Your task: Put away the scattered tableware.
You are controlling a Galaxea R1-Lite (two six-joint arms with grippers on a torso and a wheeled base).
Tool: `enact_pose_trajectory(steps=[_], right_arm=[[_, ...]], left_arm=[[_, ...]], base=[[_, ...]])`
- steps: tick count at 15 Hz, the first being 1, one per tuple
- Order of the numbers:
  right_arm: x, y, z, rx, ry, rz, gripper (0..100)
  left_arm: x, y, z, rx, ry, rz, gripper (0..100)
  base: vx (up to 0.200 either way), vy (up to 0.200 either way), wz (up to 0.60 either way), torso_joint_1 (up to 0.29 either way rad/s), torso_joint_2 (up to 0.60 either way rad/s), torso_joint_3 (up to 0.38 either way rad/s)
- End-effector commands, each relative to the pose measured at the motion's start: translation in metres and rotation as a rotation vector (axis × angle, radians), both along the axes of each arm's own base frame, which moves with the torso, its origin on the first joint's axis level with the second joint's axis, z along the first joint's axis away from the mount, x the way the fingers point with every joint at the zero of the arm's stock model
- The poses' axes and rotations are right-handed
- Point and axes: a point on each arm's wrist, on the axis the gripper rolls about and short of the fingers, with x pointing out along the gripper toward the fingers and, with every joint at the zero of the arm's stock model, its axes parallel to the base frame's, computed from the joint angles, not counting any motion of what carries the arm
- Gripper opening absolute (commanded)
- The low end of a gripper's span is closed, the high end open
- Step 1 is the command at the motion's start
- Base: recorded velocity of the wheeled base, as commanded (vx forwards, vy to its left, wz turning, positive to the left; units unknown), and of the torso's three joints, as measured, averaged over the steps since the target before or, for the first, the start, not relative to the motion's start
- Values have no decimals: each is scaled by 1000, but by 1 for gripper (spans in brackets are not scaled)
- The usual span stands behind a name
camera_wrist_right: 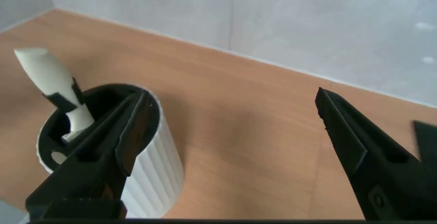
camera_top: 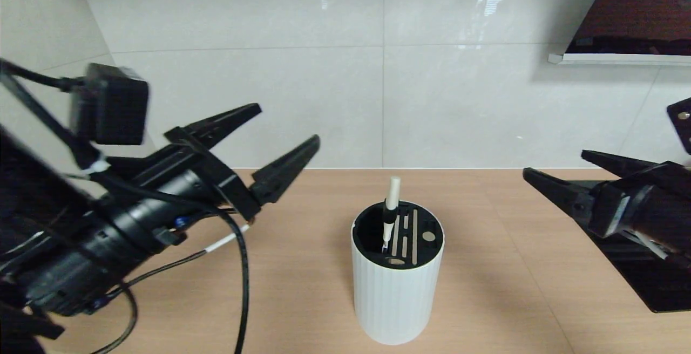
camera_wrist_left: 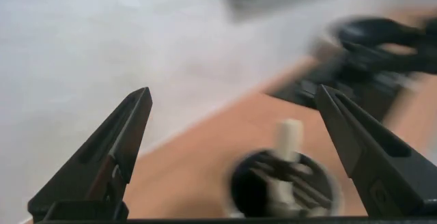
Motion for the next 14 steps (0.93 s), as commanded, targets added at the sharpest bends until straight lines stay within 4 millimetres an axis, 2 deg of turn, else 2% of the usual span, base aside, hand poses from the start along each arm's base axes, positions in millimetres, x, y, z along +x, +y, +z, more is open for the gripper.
enact_pose_trajectory(steps=[1, 2, 4, 6, 8, 10, 11, 14], right_arm=[[-50, -34, 4, 26, -119, -110, 100], [-62, -44, -1, 13, -140, -159, 100], [-104, -70, -10, -17, -249, -292, 100], [-142, -86, -8, -62, -302, -465, 100], [-182, -93, -10, -78, -288, -497, 100], [-206, -96, -24, -86, -251, -495, 100], [-216, -98, -33, -77, -256, -498, 100], [-226, -98, -40, -27, -262, -572, 100]], left_arm=[[-63, 61, 6, -70, -75, 232, 100], [-79, 72, -1, -68, -70, 269, 100], [-130, 97, -40, -31, 15, 369, 100], [-168, 107, -61, -8, 72, 390, 100], [-203, 114, -76, 29, 159, 391, 100], [-228, 119, -88, 33, 256, 379, 100], [-233, 120, -91, 1, 276, 376, 100], [-234, 119, -93, -49, 297, 405, 100]], base=[[0, 0, 0, 0, 0, 0], [0, 0, 0, 0, 0, 0], [0, 0, 0, 0, 0, 0], [0, 0, 0, 0, 0, 0], [0, 0, 0, 0, 0, 0], [0, 0, 0, 0, 0, 0], [0, 0, 0, 0, 0, 0], [0, 0, 0, 0, 0, 0]])
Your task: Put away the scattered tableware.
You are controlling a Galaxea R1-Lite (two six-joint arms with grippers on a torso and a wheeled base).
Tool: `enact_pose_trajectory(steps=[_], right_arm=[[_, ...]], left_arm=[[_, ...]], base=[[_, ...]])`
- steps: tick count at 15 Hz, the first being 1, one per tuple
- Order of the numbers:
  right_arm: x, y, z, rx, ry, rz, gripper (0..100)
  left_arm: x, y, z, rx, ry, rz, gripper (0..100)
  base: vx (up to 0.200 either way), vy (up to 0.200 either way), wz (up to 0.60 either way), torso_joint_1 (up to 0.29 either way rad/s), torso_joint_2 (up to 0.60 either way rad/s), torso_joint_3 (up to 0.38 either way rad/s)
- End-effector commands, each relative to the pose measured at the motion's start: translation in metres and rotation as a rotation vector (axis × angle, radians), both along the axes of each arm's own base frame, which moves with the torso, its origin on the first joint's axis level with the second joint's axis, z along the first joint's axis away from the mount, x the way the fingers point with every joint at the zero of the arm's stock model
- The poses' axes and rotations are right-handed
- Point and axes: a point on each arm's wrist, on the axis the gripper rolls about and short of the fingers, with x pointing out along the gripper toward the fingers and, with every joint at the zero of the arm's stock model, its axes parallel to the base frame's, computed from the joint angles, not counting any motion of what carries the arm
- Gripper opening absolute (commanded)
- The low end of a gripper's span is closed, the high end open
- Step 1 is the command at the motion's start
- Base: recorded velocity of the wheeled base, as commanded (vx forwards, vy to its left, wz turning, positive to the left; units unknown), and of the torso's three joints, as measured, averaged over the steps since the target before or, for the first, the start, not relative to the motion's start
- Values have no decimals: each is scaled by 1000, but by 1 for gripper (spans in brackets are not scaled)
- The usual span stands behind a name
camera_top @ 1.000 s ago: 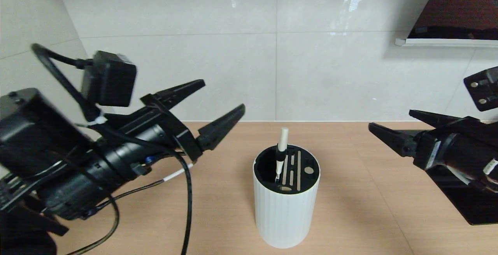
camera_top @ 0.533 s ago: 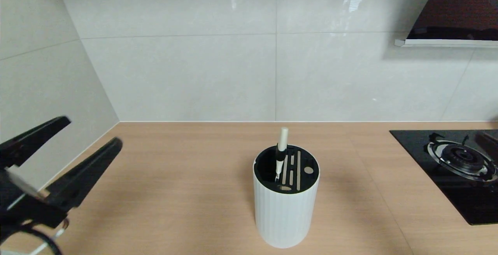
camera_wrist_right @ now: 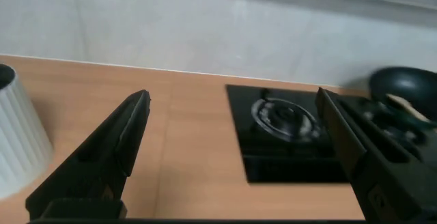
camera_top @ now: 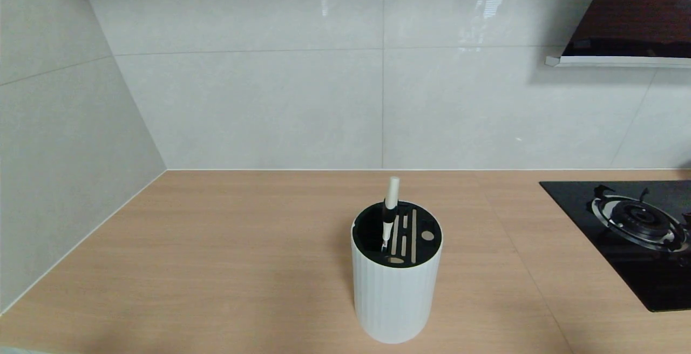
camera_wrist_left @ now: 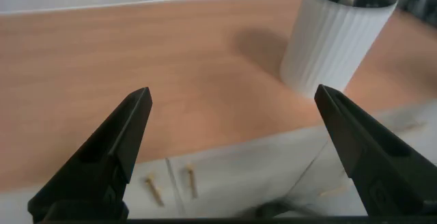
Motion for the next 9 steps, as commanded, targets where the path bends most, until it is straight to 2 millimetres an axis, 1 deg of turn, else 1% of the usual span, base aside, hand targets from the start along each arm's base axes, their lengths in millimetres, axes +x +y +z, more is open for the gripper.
enact_pose_trajectory(steps=[1, 2, 3, 4, 5, 6, 7, 8, 9], right_arm=[[-24, 3, -4, 38, -125, -97, 100], [-25, 6, -8, 30, -128, -110, 100], [-22, 8, -16, 18, -107, -112, 100], [-19, 8, -21, 30, -103, -119, 100], [-15, 7, -26, 77, -111, -112, 100], [-11, 7, -32, 113, -102, -106, 100], [-5, 7, -42, 117, -71, -107, 100], [1, 7, -53, 116, -38, -111, 100], [9, 7, -68, 115, -27, -108, 100]], left_arm=[[-12, 2, -4, -31, -82, 66, 100], [-10, 1, -7, -41, -81, 99, 100], [-8, 0, -9, -36, -87, 126, 100], [-7, -1, -11, -39, -103, 166, 100], [-10, -3, -17, -41, -131, 207, 100], [-13, -4, -28, -34, -152, 216, 100], [-8, -4, -38, -20, -124, 229, 100], [-4, -3, -47, -16, -117, 258, 100], [0, -3, -57, -12, -117, 276, 100]], base=[[0, 0, 0, 0, 0, 0], [0, 0, 0, 0, 0, 0], [0, 0, 0, 0, 0, 0], [0, 0, 0, 0, 0, 0], [0, 0, 0, 0, 0, 0], [0, 0, 0, 0, 0, 0], [0, 0, 0, 0, 0, 0], [0, 0, 0, 0, 0, 0], [0, 0, 0, 0, 0, 0]])
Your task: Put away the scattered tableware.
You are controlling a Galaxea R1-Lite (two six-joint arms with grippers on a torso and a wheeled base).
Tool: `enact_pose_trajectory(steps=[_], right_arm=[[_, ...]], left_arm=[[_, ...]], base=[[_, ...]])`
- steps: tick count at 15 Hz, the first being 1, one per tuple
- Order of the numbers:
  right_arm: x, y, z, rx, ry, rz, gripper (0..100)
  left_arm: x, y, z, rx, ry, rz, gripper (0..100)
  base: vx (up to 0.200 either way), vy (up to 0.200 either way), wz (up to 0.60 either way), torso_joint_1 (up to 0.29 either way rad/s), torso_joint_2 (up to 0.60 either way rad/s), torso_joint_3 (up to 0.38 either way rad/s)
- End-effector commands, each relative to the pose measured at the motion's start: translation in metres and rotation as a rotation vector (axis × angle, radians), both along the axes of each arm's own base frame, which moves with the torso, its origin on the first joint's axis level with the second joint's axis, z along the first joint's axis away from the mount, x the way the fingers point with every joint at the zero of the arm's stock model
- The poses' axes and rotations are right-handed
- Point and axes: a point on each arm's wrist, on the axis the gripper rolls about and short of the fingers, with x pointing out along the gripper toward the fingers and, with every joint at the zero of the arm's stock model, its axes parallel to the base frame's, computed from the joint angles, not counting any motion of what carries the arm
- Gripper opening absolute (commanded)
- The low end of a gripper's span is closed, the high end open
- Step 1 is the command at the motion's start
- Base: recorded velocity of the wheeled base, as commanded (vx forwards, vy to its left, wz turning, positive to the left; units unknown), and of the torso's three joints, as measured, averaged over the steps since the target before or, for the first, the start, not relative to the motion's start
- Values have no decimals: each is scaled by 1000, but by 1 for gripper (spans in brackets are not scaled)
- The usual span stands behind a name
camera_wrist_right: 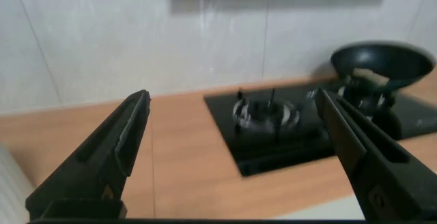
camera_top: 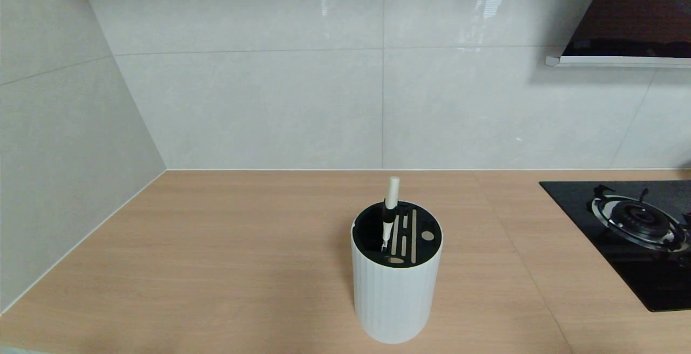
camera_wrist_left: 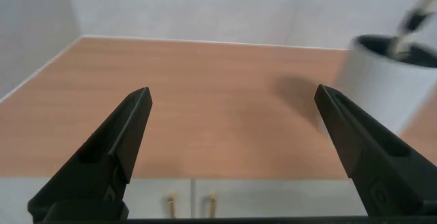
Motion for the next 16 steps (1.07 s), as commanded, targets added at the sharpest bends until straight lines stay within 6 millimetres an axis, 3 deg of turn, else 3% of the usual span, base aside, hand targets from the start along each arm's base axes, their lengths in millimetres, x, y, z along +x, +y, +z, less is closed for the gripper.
enact_pose_trajectory(steps=[1, 2, 5, 9, 16], right_arm=[[17, 0, -34, -3, 48, 5, 100], [21, 0, -46, -9, 57, 26, 100], [19, 3, -58, -15, 119, 181, 100], [20, 7, -66, -19, 190, 386, 100], [20, 7, -68, -37, 210, 386, 100]], left_arm=[[4, 0, -18, 6, 22, 29, 100], [4, 0, -18, 14, 24, 31, 100], [4, 0, -22, 178, 61, 46, 100], [4, 0, -24, 108, 83, 44, 100], [4, 0, -24, 91, 83, 43, 100]], base=[[0, 0, 0, 0, 0, 0], [0, 0, 0, 0, 0, 0], [0, 0, 0, 0, 0, 0], [0, 0, 0, 0, 0, 0], [0, 0, 0, 0, 0, 0]])
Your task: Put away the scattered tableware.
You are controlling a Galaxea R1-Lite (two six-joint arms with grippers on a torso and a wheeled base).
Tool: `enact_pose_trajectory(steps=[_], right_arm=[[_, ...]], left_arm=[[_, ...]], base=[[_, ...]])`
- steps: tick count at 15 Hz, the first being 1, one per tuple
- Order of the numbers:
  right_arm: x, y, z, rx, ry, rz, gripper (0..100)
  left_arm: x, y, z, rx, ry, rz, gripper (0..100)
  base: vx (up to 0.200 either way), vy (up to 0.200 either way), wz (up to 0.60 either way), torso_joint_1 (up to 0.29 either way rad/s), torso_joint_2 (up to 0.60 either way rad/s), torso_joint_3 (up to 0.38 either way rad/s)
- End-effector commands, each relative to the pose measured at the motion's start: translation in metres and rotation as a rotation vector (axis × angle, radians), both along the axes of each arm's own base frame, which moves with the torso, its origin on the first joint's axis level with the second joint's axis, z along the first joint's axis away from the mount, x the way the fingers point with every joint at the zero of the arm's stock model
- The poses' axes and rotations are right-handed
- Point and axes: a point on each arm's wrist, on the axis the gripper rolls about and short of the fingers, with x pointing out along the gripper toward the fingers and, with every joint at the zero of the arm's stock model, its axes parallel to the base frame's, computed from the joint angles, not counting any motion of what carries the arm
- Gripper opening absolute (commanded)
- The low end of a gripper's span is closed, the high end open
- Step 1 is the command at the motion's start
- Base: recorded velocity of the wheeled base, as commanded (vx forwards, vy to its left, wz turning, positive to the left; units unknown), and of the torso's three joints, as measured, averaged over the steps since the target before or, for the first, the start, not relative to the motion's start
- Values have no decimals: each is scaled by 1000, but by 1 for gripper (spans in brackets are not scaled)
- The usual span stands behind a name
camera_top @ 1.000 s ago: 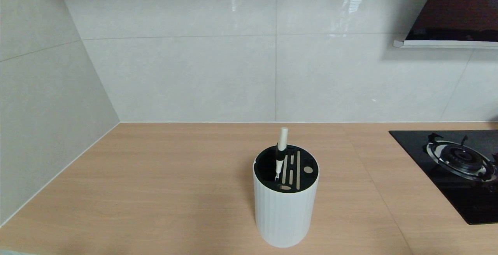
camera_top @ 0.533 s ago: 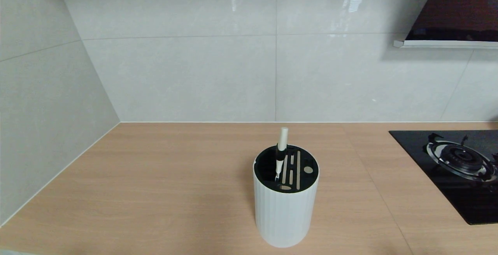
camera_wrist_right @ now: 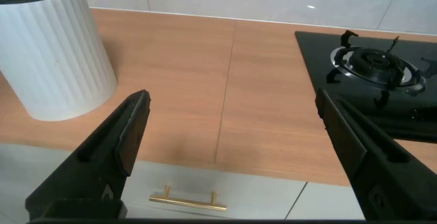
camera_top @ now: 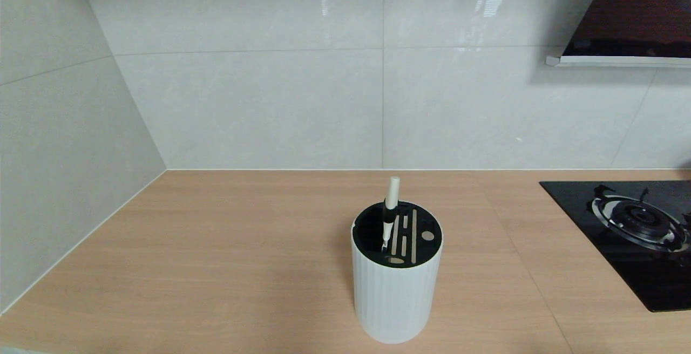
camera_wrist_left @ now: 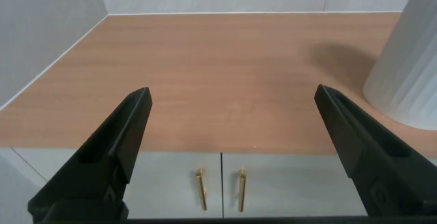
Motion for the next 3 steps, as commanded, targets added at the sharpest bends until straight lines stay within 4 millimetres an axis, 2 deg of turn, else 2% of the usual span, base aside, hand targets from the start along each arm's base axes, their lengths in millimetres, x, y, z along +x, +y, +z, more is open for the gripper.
enact_pose_trajectory(steps=[1, 3], right_arm=[[0, 0, 0, 0, 2, -1, 100], [0, 0, 0, 0, 2, -4, 100]], left_arm=[[0, 0, 0, 0, 2, 1, 100], [0, 0, 0, 0, 2, 1, 100]], base=[[0, 0, 0, 0, 0, 0], [0, 0, 0, 0, 0, 0]])
